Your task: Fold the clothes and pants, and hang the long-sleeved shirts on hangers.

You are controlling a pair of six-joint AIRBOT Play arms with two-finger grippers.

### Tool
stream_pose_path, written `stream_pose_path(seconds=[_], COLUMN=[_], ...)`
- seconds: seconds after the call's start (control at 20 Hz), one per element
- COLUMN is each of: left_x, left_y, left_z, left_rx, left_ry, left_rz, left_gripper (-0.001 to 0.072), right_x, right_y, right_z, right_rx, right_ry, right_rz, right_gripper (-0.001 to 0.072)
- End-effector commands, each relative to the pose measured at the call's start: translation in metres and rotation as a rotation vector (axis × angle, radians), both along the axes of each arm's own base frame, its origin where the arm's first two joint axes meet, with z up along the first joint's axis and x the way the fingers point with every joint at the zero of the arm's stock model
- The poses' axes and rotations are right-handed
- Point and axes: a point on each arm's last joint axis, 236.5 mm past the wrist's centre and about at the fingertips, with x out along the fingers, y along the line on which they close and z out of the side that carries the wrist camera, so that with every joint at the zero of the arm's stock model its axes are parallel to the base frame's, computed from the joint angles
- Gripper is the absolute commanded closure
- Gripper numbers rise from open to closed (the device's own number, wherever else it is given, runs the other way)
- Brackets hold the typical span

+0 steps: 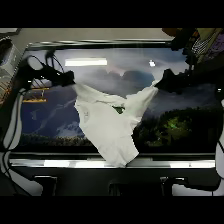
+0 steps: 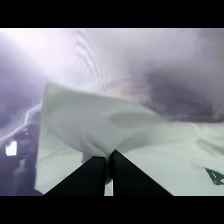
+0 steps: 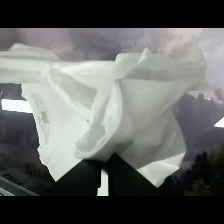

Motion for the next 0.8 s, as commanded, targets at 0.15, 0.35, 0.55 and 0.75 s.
stream_pose_path(seconds=[0.15, 0.35, 0.55, 0.75], left_x=[-0.011, -0.03, -0.04, -0.05], left_y=[-0.042, 0.002, 0.048, 0.058], left_z=[-0.053, 0.009, 0.062, 0.075], left_rx=[-0.173, -0.147, -0.117, -0.114], left_ry=[0.177, 0.132, 0.053, 0.057], left_rz=[-0.009, -0.079, -0.048, -0.045], left_gripper=[0.0194, 0.0194, 0.0194, 0.0194], right_x=[0.021, 0.012, 0.002, -0.046], right_y=[0.001, 0.004, 0.004, -0.016], right_z=[-0.066, -0.066, -0.061, -0.032], right_rx=[0.045, 0.036, 0.029, -0.153], right_ry=[0.108, 0.113, 0.116, 0.095], right_rz=[-0.019, 0.031, 0.075, 0.222], right_gripper=[0.0683, 0.0683, 0.0213, 0.0074])
